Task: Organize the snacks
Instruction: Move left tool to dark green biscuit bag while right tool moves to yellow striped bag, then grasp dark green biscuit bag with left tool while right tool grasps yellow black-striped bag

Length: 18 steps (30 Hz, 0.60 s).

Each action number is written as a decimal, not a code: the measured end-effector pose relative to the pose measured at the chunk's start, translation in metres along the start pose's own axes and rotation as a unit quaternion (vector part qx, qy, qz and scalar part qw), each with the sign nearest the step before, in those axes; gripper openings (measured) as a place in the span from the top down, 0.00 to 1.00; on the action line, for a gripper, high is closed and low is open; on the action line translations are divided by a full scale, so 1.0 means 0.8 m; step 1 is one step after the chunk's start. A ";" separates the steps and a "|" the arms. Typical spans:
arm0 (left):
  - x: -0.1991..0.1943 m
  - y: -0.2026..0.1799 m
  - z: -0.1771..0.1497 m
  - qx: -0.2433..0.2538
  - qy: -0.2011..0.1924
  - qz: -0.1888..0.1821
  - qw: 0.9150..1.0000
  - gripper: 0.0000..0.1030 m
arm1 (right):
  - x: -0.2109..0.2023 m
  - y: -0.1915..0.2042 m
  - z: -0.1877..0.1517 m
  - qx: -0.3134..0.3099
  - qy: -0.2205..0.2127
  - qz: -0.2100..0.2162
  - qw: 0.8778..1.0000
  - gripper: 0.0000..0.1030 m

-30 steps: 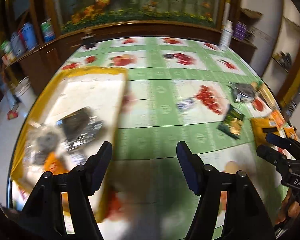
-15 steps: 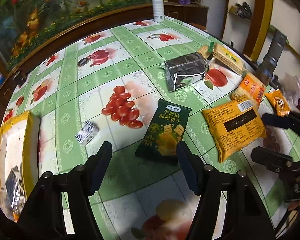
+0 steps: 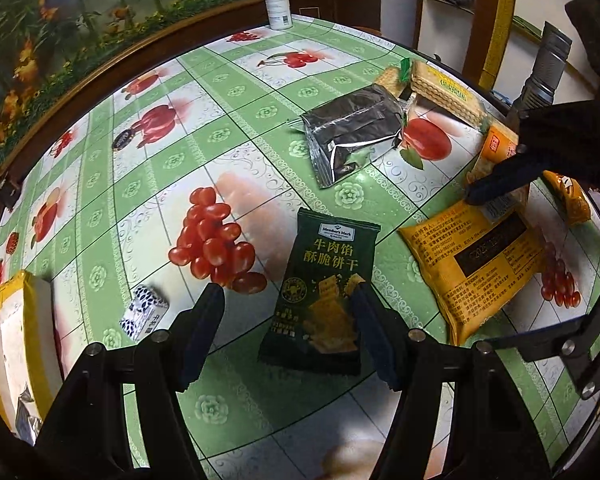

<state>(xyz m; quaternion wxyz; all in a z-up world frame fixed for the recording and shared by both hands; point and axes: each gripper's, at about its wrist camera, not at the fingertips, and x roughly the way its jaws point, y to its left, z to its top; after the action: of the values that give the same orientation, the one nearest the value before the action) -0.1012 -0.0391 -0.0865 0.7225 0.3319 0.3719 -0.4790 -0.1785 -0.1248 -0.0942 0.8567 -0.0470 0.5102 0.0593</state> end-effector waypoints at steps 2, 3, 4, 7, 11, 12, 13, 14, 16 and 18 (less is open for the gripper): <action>0.002 -0.002 0.004 0.006 0.000 -0.005 1.000 0.36 | 0.006 0.005 0.001 -0.023 0.006 -0.002 1.000 0.15; 0.001 -0.003 0.005 0.011 0.001 -0.006 1.000 0.36 | 0.008 0.007 0.002 -0.027 0.010 0.000 1.000 0.13; 0.000 -0.005 0.007 0.017 0.000 -0.011 1.000 0.36 | 0.010 0.010 0.003 -0.031 0.014 0.002 0.999 0.13; -0.001 -0.010 0.012 0.037 0.003 -0.036 0.999 0.36 | 0.006 0.014 0.004 -0.035 0.013 0.029 0.999 0.14; 0.016 -0.018 0.015 0.053 0.012 -0.007 0.998 0.27 | 0.011 0.019 0.002 -0.049 0.020 0.006 0.999 0.14; 0.019 -0.015 0.015 0.046 0.017 -0.010 0.999 0.25 | 0.012 0.019 0.003 -0.047 0.020 0.001 0.999 0.14; 0.022 -0.009 0.017 0.032 0.021 -0.023 0.999 0.25 | 0.012 0.018 0.003 -0.046 0.019 -0.001 0.999 0.14; 0.025 -0.001 0.018 0.015 0.026 -0.041 0.999 0.25 | 0.012 0.018 0.003 -0.047 0.020 -0.001 0.999 0.14; 0.026 0.007 0.016 0.002 0.022 -0.054 0.998 0.27 | 0.014 0.018 0.005 -0.053 0.022 -0.018 0.998 0.14; 0.022 0.002 0.015 0.010 0.017 -0.057 0.998 0.41 | 0.016 0.012 0.009 -0.051 0.025 -0.031 0.998 0.14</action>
<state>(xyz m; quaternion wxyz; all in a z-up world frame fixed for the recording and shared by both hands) -0.0924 -0.0562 -0.0957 0.6845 0.3254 0.3977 -0.5172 -0.1677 -0.1134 -0.1021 0.8414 -0.1085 0.5263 0.0572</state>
